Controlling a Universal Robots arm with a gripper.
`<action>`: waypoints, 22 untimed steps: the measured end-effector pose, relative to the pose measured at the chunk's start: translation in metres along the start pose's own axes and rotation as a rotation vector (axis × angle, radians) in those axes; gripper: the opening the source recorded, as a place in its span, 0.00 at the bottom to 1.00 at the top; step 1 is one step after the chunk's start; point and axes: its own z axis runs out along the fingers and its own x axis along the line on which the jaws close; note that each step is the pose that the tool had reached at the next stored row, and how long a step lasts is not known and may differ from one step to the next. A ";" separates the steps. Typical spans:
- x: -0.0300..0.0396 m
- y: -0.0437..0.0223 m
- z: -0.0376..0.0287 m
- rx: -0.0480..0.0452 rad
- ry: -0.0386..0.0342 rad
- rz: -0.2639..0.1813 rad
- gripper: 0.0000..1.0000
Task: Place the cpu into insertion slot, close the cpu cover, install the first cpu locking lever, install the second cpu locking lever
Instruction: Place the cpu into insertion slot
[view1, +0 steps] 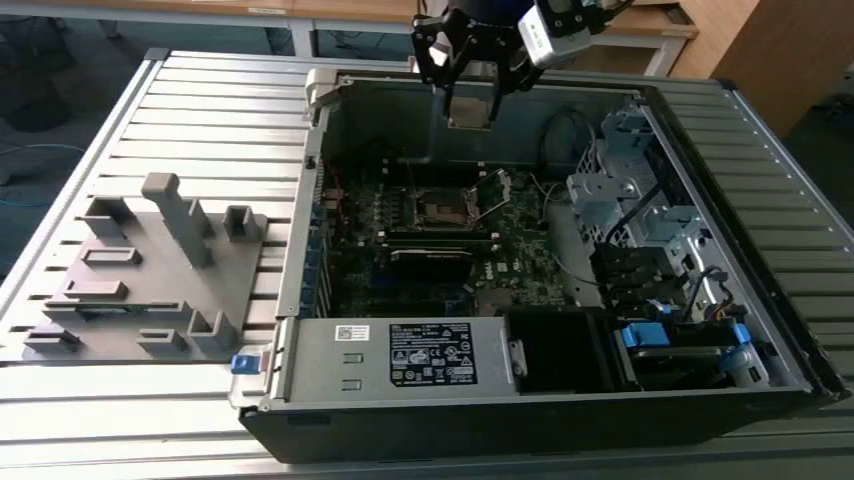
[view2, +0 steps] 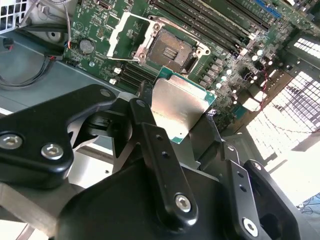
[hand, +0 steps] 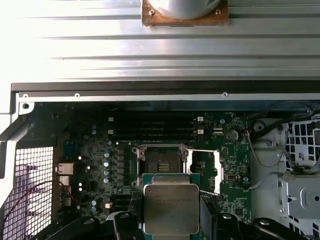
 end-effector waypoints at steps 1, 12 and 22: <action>0.0000 0.0000 0.0001 -0.0001 -0.0001 0.000 0.54; -0.0001 -0.0003 0.0032 -0.0001 -0.0001 0.000 0.54; -0.0001 -0.0005 0.0052 -0.0001 0.0000 0.000 0.54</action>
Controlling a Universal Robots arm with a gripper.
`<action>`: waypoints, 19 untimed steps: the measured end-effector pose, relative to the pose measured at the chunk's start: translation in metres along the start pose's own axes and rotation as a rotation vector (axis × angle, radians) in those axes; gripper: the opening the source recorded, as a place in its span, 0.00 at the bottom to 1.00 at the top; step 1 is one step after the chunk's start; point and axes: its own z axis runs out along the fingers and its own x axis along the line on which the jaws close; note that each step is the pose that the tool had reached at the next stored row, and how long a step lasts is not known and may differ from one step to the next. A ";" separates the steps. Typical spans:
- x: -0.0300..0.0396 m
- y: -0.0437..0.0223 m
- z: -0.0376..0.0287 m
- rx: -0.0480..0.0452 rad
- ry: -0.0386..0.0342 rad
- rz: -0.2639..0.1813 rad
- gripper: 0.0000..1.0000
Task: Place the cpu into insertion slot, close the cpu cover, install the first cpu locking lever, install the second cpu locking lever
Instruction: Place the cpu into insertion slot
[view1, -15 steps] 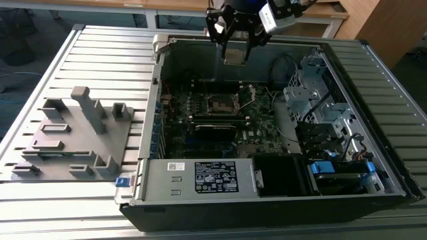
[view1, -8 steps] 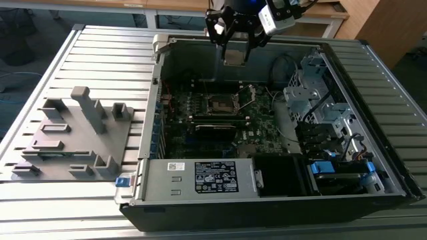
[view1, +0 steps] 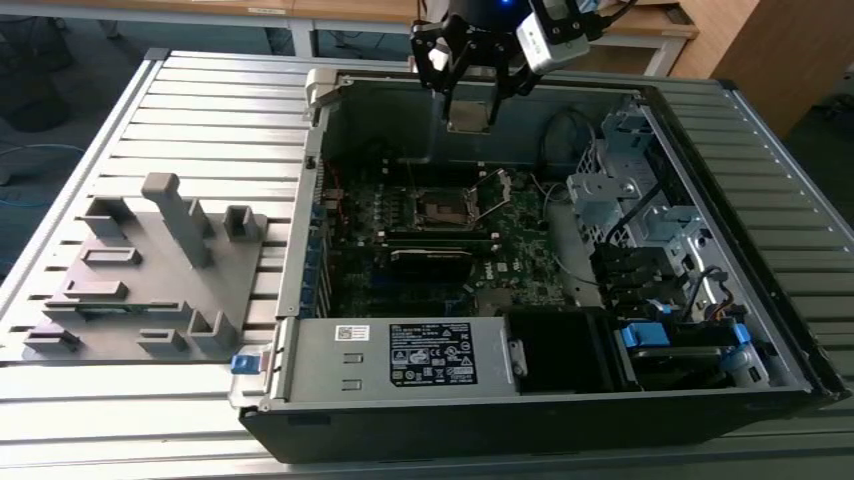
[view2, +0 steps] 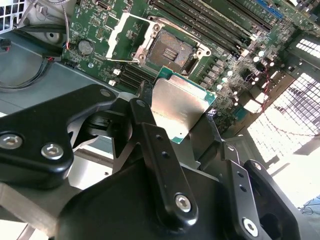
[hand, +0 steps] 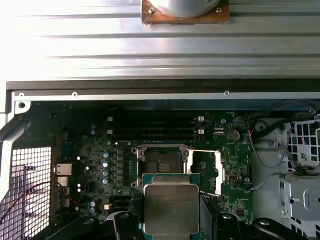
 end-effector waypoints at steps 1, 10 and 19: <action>0.0000 0.0000 0.0000 0.0000 0.0000 0.000 0.54; -0.0001 -0.0001 0.0019 -0.0004 -0.0002 0.000 0.54; -0.0001 -0.0004 0.0042 -0.0003 -0.0001 0.000 0.54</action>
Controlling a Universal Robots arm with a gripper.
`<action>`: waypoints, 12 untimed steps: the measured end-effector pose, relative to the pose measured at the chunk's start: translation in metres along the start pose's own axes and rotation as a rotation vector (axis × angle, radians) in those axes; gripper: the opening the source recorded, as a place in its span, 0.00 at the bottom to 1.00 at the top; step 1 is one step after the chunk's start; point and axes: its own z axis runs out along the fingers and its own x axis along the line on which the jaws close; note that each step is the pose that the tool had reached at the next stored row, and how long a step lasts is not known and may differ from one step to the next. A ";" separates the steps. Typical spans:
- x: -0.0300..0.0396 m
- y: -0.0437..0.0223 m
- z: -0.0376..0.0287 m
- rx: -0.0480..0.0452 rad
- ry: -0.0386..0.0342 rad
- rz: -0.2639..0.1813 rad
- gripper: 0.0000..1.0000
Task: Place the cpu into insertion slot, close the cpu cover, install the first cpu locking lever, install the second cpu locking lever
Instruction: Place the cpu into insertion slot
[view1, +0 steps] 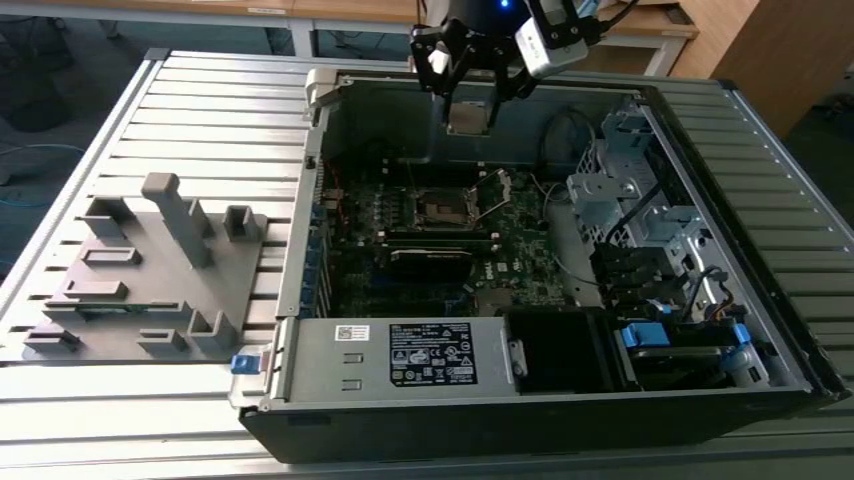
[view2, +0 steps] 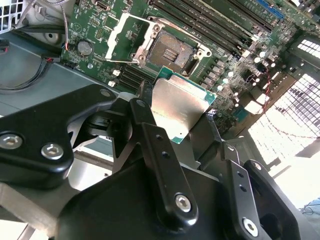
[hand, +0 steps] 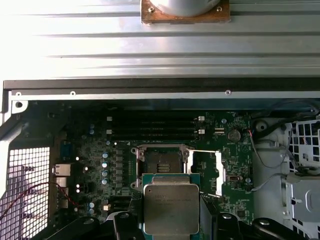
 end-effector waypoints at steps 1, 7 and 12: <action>0.0000 0.0000 0.0001 0.0003 0.0001 0.000 0.54; 0.0000 -0.0002 0.0016 0.0000 0.0000 0.000 0.54; 0.0000 -0.0003 0.0025 0.0004 0.0002 0.000 0.54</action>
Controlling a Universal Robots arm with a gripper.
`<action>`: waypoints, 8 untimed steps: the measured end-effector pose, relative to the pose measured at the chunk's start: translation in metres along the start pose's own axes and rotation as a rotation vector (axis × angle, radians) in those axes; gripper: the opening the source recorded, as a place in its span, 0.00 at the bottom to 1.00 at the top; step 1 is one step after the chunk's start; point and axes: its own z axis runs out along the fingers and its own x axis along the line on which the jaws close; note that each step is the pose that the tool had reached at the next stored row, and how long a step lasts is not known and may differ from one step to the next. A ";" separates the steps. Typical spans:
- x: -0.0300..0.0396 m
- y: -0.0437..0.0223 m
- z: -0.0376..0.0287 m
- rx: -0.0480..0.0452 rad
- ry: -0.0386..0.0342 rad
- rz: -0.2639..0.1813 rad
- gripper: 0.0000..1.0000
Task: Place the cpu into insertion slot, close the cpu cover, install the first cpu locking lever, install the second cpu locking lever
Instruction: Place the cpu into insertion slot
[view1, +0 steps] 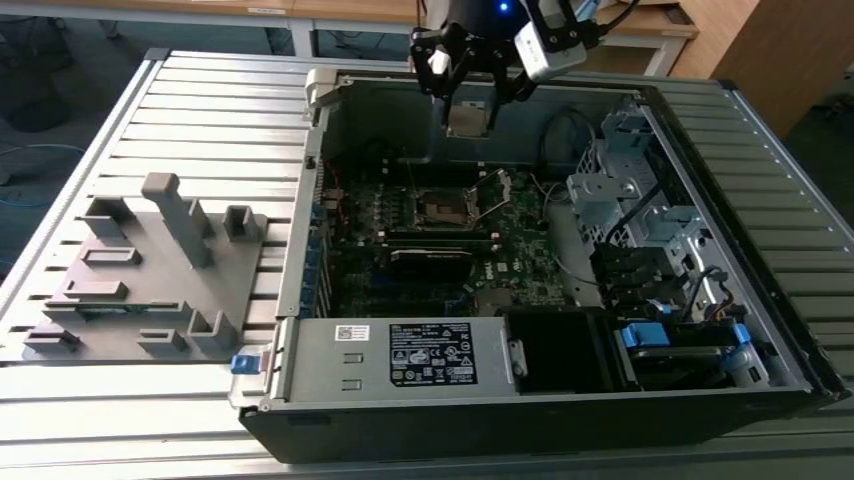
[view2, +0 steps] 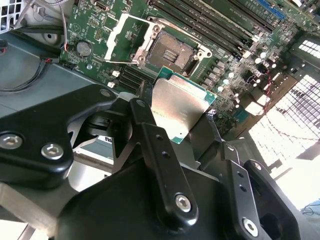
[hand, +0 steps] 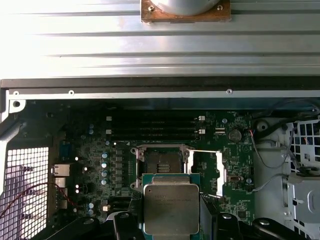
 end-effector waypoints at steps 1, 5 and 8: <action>0.0000 0.0000 0.0001 -0.0001 -0.0001 0.000 0.54; -0.0001 -0.0001 0.0021 -0.0001 -0.0001 0.000 0.54; 0.0000 -0.0002 0.0022 0.0001 0.0000 0.000 0.54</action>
